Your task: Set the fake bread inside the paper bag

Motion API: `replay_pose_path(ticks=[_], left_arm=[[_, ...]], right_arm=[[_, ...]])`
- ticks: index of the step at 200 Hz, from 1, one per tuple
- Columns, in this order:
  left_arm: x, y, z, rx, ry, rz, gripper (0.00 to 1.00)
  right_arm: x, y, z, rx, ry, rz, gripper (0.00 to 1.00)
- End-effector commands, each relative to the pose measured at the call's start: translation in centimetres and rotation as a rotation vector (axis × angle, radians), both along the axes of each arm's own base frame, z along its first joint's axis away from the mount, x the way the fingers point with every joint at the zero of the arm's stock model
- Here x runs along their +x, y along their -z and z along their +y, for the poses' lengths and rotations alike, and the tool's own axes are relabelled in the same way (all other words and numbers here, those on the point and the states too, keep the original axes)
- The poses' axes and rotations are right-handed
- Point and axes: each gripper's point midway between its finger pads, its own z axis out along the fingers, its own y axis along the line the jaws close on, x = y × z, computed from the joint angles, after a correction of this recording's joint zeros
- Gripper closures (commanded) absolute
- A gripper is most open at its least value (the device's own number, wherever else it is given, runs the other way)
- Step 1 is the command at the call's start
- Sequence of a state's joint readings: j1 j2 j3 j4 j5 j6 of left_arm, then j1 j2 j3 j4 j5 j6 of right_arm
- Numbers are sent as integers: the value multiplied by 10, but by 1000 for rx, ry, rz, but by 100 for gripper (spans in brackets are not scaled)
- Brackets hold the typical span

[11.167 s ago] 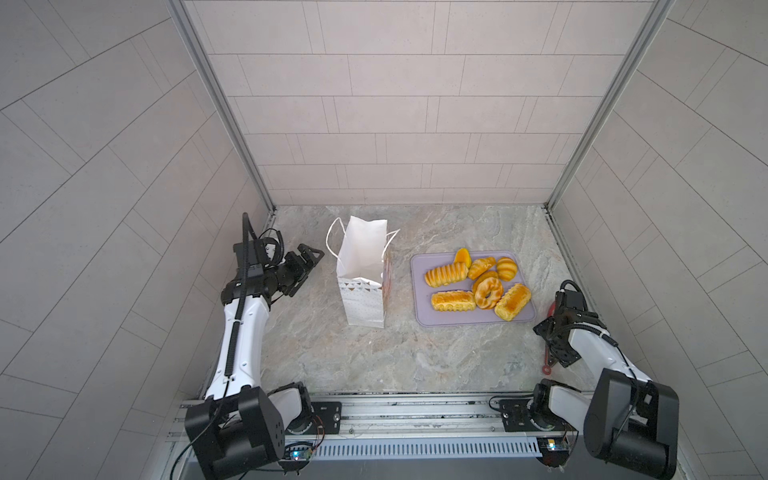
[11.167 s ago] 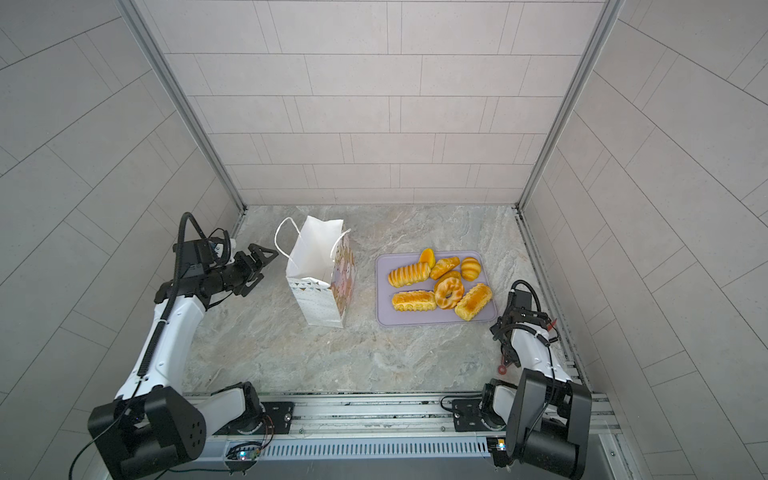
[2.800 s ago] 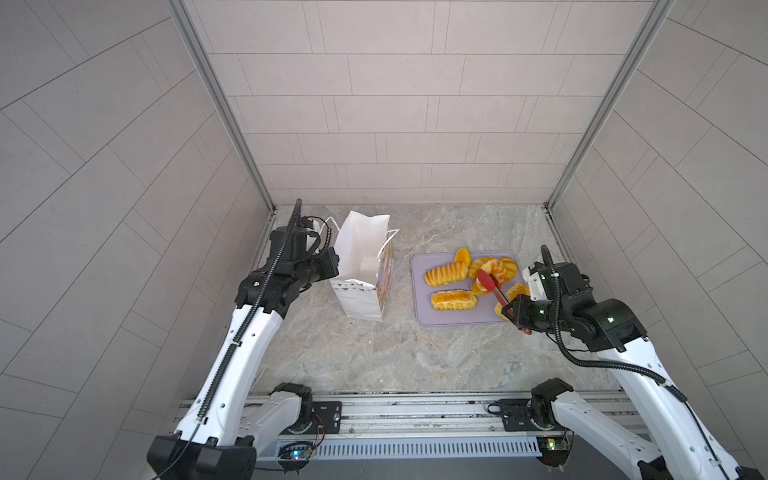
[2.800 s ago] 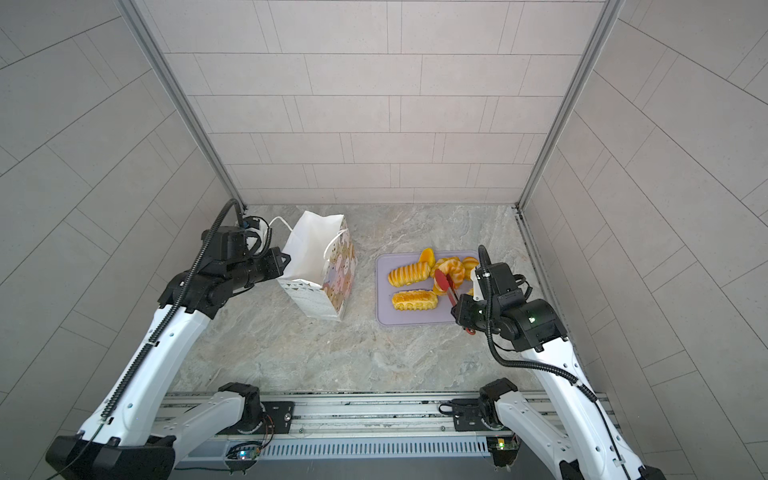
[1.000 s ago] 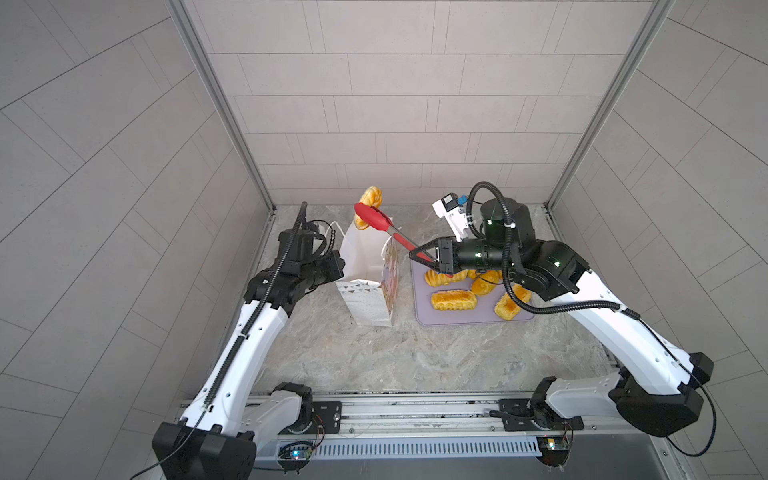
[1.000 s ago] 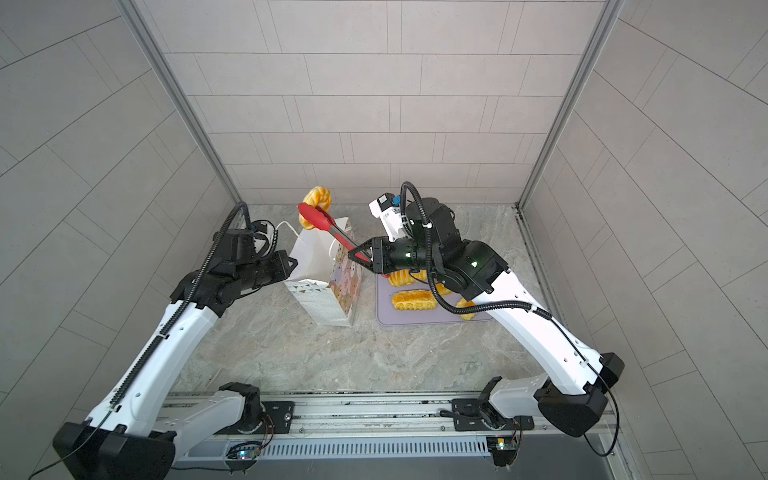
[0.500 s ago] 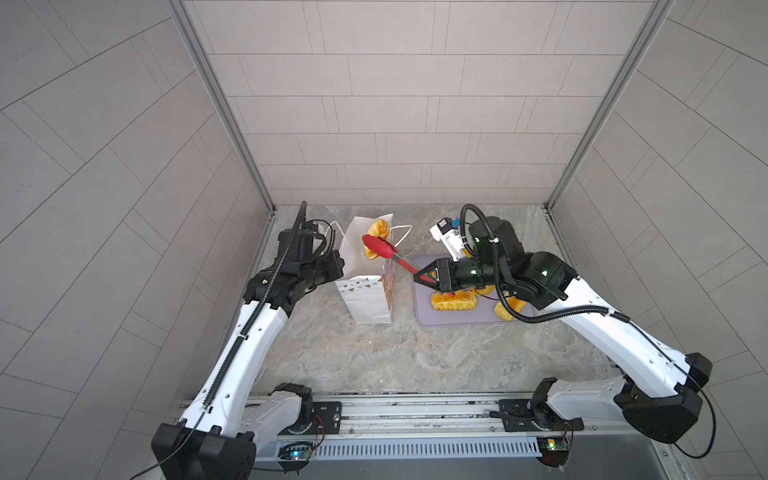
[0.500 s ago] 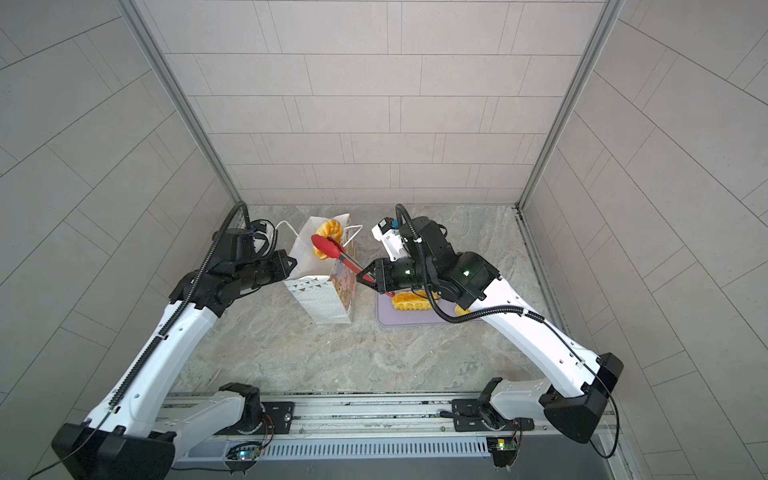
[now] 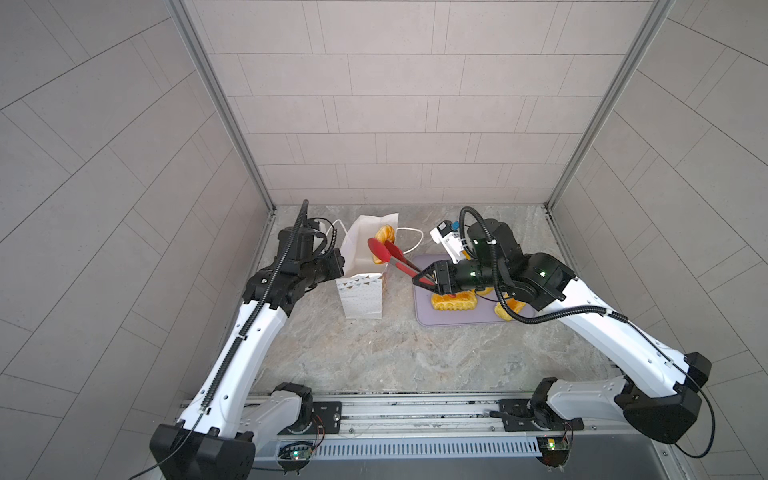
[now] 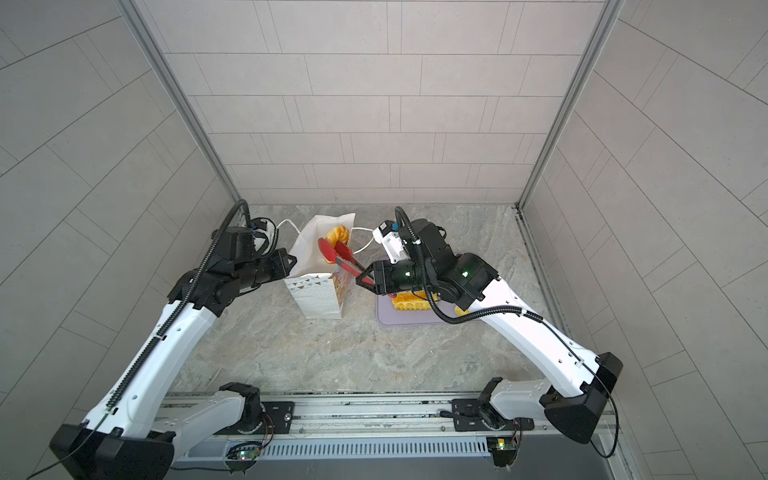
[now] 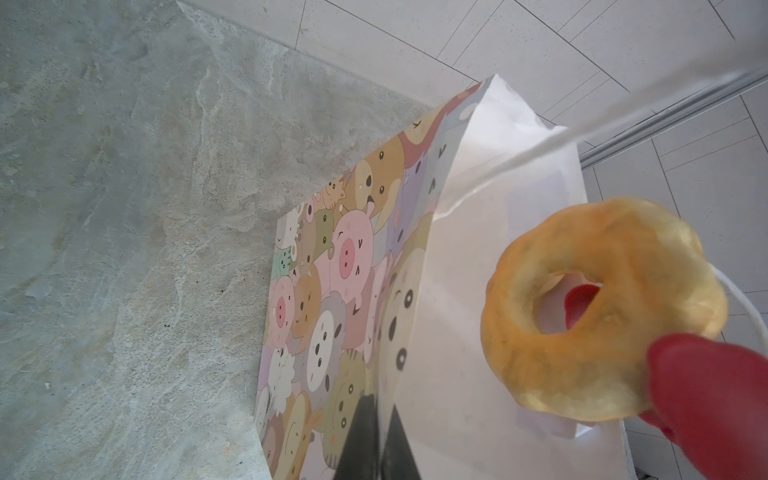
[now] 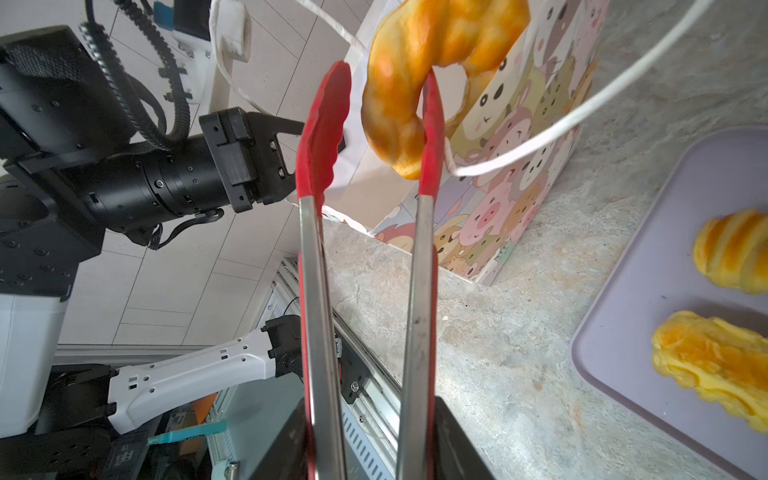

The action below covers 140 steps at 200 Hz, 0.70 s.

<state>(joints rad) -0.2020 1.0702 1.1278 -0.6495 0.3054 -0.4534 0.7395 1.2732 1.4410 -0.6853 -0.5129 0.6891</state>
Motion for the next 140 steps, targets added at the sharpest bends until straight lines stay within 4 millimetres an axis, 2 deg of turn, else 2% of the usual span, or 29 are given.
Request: replay_pose_path(ticks=[1, 73, 140], left_arm=[[1, -9, -1, 10, 7, -27, 100], [0, -3, -2, 20, 8, -14, 100], [2, 1, -1, 24, 0, -9, 100]], right_arm=[[-2, -21, -2, 48, 6, -59, 54], [1, -29, -5, 37, 20, -89, 51], [1, -33, -23, -71, 40, -122, 49]])
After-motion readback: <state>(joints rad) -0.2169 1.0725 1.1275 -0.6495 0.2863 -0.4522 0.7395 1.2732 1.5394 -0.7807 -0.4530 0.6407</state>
